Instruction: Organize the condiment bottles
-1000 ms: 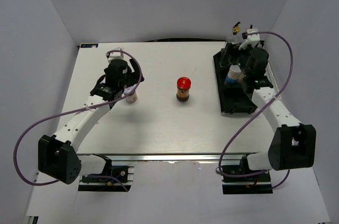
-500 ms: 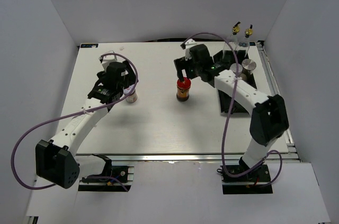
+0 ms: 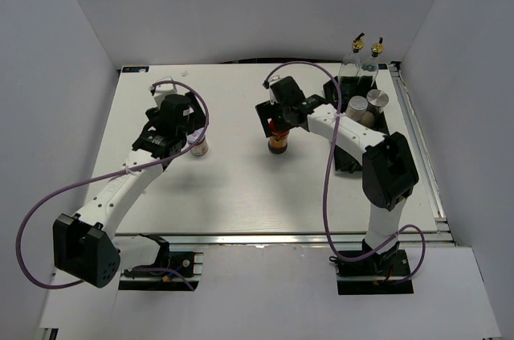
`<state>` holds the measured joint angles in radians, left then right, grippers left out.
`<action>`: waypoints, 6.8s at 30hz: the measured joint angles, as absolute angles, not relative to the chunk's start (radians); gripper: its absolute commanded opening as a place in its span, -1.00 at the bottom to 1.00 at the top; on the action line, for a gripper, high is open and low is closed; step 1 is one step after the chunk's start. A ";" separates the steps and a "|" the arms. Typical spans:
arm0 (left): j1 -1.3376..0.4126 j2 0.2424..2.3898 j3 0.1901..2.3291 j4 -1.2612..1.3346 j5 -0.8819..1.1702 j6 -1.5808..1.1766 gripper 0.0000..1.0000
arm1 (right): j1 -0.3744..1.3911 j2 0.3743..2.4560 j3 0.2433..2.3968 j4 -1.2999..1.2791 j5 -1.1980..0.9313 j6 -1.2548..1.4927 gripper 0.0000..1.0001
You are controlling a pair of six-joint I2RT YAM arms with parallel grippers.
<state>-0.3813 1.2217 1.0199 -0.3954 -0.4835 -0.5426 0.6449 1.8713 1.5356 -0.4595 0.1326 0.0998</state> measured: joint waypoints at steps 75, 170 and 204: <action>-0.275 1.429 1.061 -0.358 -0.329 -0.445 0.96 | -0.044 1.230 0.979 -0.251 0.345 0.278 0.79; -0.554 1.211 1.135 -0.435 0.020 -0.521 0.96 | 0.820 1.689 0.766 0.915 -0.332 -0.036 -0.99; -0.337 1.327 0.897 -0.120 -0.062 -0.531 0.96 | 0.187 1.048 0.272 0.691 0.279 0.012 -1.00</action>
<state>-0.3374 1.3273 0.8974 -0.1200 -0.0624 -0.5312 0.1867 1.0481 0.2718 0.6910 0.2790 0.0120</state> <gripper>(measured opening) 0.983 0.700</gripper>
